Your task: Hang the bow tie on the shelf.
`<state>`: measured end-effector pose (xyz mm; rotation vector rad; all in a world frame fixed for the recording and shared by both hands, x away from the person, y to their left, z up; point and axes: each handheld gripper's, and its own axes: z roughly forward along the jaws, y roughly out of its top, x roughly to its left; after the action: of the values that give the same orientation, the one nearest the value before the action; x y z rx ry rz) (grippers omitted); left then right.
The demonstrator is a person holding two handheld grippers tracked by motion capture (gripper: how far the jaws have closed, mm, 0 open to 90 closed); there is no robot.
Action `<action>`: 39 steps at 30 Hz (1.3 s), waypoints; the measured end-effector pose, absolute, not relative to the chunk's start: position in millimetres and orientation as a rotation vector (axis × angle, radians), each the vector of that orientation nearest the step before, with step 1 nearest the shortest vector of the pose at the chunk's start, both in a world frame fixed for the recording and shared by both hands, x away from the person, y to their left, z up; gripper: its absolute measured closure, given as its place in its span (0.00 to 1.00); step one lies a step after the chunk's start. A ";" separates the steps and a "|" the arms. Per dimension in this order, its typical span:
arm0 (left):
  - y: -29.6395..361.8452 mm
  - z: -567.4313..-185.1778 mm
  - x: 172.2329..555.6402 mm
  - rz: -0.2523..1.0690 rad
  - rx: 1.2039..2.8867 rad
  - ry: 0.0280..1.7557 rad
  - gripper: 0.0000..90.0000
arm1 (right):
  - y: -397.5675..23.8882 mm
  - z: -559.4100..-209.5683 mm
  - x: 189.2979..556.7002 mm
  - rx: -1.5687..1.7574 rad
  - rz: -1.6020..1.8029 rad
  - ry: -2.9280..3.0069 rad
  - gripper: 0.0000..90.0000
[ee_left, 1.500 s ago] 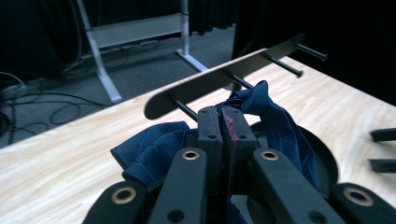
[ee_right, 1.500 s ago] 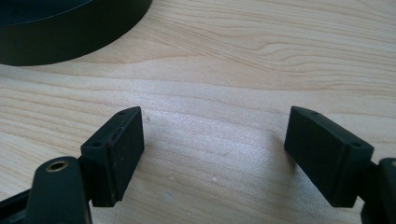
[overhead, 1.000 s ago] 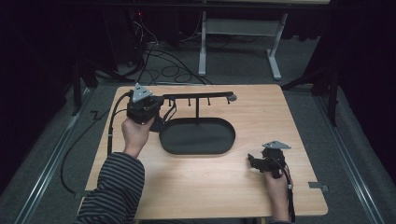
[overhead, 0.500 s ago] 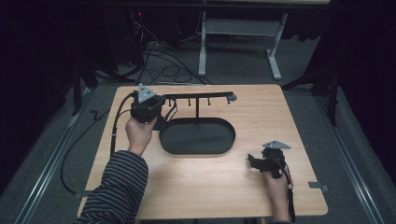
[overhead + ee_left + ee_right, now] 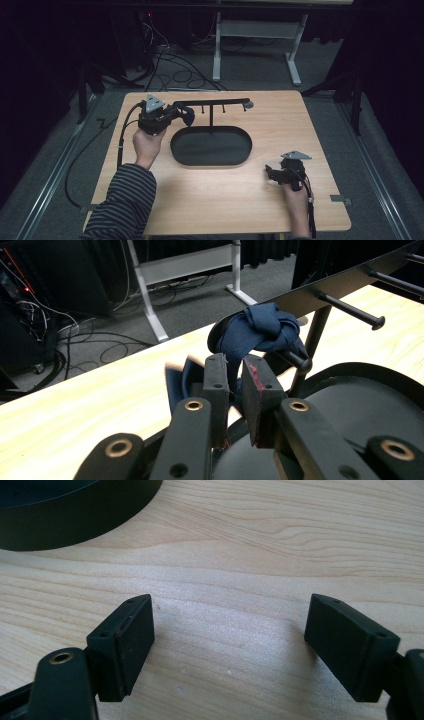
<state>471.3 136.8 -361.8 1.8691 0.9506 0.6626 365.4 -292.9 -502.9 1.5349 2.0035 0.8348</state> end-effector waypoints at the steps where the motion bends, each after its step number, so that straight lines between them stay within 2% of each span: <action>1: 136.8 -361.6 471.1 0.664 1.871 0.946 0.89 | -293.0 -502.9 365.4 1.535 0.835 2.003 0.23; 23: 154.1 -350.0 448.8 0.618 1.852 0.937 0.67 | -293.1 -502.7 365.3 1.535 0.835 2.006 0.23; 39: 179.9 -362.4 432.2 0.548 1.807 0.996 0.62 | -292.9 -502.9 365.4 1.532 0.834 2.006 0.23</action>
<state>432.2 179.9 -362.4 1.8068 0.9962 0.5478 365.4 -292.9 -502.9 1.5316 2.0063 0.8339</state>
